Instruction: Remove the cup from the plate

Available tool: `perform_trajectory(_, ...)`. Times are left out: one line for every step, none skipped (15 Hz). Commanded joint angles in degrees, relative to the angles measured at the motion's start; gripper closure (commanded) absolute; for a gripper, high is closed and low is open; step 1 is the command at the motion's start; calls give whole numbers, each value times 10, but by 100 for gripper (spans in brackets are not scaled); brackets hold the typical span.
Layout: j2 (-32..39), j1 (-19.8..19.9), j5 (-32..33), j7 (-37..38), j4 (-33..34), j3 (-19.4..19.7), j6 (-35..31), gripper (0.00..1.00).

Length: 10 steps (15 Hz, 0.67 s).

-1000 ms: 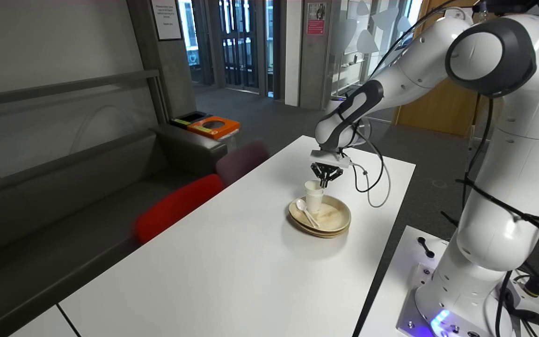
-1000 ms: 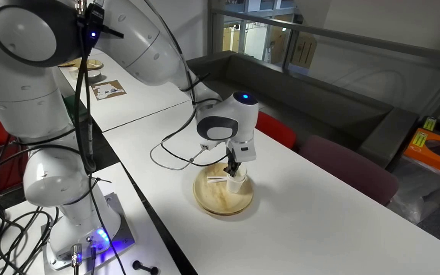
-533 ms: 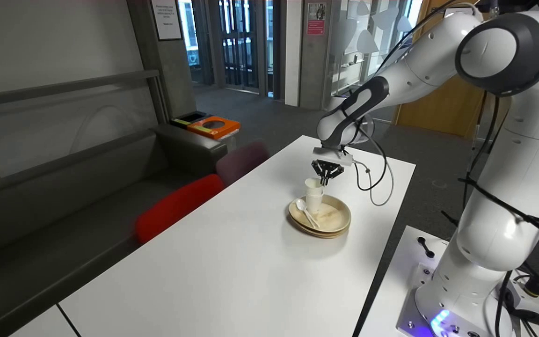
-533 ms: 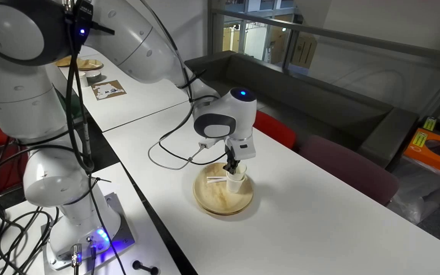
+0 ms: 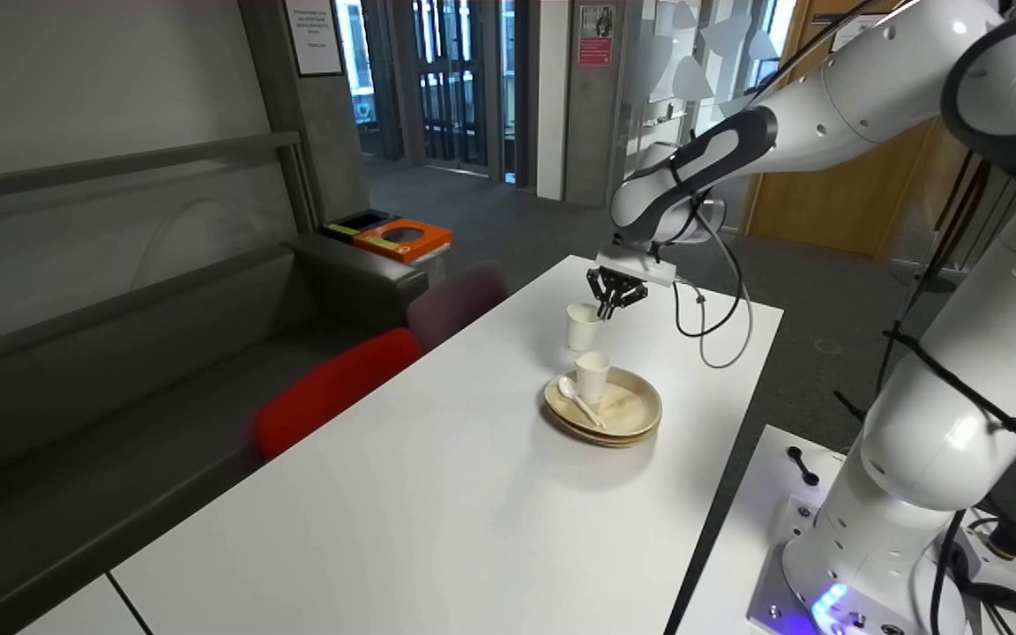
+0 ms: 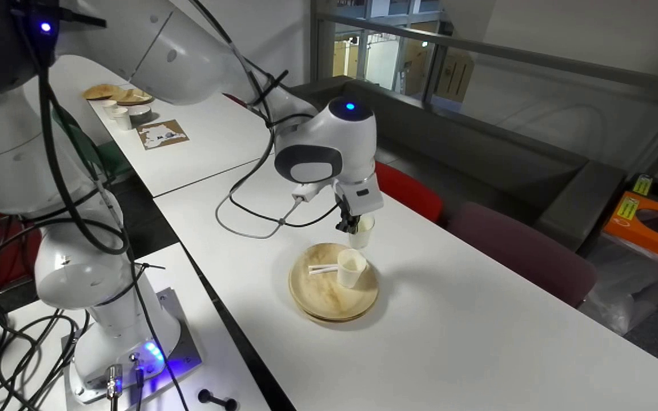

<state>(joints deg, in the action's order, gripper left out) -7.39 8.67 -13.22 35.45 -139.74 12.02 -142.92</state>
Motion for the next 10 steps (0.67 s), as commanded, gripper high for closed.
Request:
perform_trajectory(-90, 4, -17, -20, -21, -20, 19, 99)
perform_trajectory(-101, 1, -16, -17, -17, -29, 26, 99)
perform_trajectory(-108, -4, -11, -12, -8, -42, 39, 99)
perform_trajectory(-113, -7, -4, 0, -4, -57, 41, 99)
perform_trajectory(-113, -13, 4, 9, 2, -76, 48, 99)
perform_trajectory(-111, -17, 13, 17, 10, -96, 50, 99)
perform_trajectory(-107, -23, 21, 23, 17, -116, 55, 99)
perform_trajectory(-99, -30, 35, 33, 23, -139, 54, 99)
perform_trajectory(-90, -38, 45, 37, 35, -156, 64, 99)
perform_trajectory(-80, -45, 60, 50, 41, -175, 59, 99)
